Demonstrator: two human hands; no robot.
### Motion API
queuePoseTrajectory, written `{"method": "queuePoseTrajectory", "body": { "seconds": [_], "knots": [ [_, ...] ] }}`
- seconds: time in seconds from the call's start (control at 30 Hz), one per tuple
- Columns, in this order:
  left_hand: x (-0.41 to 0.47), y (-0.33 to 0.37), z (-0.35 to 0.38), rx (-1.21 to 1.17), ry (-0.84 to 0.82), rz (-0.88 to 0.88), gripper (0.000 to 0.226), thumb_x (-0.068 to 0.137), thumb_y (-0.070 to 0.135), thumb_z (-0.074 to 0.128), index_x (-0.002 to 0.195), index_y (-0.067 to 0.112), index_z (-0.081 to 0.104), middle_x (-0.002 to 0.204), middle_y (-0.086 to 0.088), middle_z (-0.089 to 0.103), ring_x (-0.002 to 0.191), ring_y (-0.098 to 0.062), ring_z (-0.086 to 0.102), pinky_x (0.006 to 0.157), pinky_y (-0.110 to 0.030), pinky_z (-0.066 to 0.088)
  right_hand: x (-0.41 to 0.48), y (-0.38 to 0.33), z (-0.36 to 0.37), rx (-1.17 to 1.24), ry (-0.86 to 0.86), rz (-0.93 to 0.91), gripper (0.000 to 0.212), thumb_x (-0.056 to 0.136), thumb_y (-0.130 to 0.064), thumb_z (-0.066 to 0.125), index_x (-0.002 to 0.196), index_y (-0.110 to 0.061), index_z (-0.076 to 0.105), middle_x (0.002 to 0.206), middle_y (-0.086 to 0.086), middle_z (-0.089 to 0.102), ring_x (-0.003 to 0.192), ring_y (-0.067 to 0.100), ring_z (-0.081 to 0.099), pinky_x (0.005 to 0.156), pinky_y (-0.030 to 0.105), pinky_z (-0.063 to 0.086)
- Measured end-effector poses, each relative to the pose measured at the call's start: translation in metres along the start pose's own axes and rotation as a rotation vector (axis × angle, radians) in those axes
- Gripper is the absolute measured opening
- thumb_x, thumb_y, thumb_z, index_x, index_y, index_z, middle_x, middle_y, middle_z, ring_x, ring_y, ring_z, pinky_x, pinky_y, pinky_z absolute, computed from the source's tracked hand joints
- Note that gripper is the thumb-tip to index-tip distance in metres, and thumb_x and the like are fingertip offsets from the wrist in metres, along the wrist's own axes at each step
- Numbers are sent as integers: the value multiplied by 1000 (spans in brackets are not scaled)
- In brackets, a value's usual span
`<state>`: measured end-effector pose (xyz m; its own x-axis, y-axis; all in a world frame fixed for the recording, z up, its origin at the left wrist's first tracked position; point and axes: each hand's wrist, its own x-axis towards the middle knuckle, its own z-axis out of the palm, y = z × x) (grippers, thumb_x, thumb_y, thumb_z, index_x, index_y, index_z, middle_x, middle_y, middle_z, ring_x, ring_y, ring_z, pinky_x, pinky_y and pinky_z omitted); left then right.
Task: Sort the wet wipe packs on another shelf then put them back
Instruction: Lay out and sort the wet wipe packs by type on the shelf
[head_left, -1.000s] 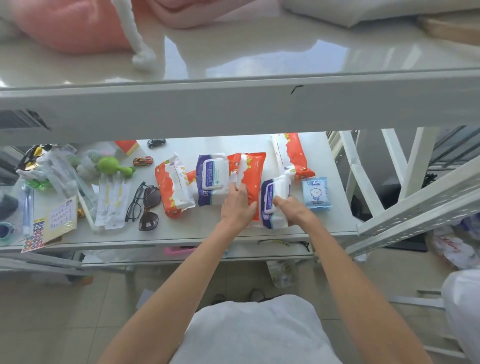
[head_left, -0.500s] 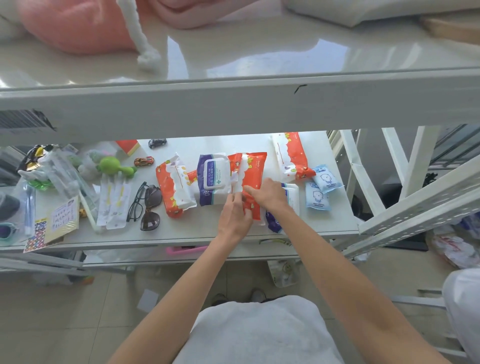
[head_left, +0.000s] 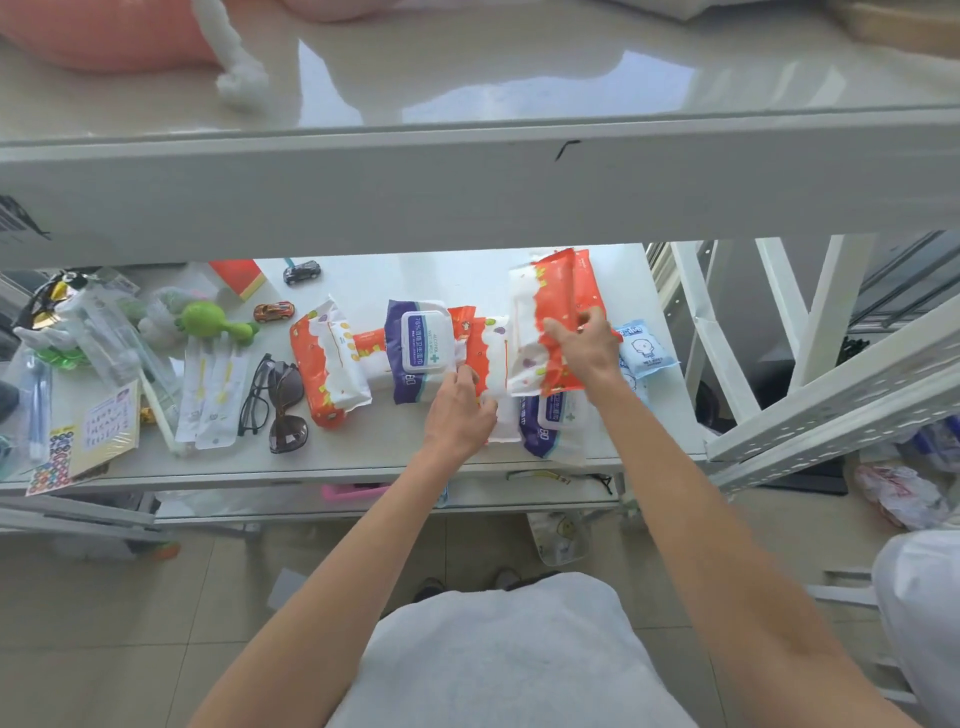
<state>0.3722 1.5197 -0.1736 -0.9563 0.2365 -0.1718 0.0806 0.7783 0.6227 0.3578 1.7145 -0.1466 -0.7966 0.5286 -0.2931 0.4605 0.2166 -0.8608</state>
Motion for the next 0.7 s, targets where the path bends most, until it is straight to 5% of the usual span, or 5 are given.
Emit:
{"method": "queuePoseTrajectory", "body": {
  "seconds": [0.2, 0.5, 0.6, 0.7],
  "knots": [
    [-3, -1, 25, 311, 45, 12, 46, 97, 34, 61, 132, 6, 48, 145, -13, 47, 128, -31, 48, 100, -43, 49, 66, 9, -43, 49, 98, 6, 55, 82, -57, 72, 117, -14, 64, 109, 6, 74, 94, 26, 73, 89, 46, 59],
    [5, -13, 14, 504, 25, -186, 72, 99, 64, 44, 137, 3, 50, 141, -15, 50, 133, -31, 46, 106, -44, 43, 108, 9, -29, -438, 43, 13, 51, 98, -49, 56, 126, -8, 68, 127, 22, 63, 120, 36, 55, 95, 37, 45],
    [12, -18, 12, 334, -50, -241, 71, 99, 61, 50, 135, 0, 50, 136, -18, 58, 129, -35, 53, 104, -46, 46, 80, 3, -19, -584, 203, -78, 43, 99, -38, 55, 124, -3, 58, 128, 24, 52, 121, 41, 49, 99, 46, 43],
    [22, -27, 13, -133, -100, -354, 51, 94, 49, 66, 111, 1, 60, 116, -18, 69, 110, -34, 66, 94, -44, 56, 32, 7, 11, -532, 179, -351, 17, 95, -20, 56, 100, -6, 64, 104, 18, 64, 93, 35, 64, 77, 42, 56]
  ]
}}
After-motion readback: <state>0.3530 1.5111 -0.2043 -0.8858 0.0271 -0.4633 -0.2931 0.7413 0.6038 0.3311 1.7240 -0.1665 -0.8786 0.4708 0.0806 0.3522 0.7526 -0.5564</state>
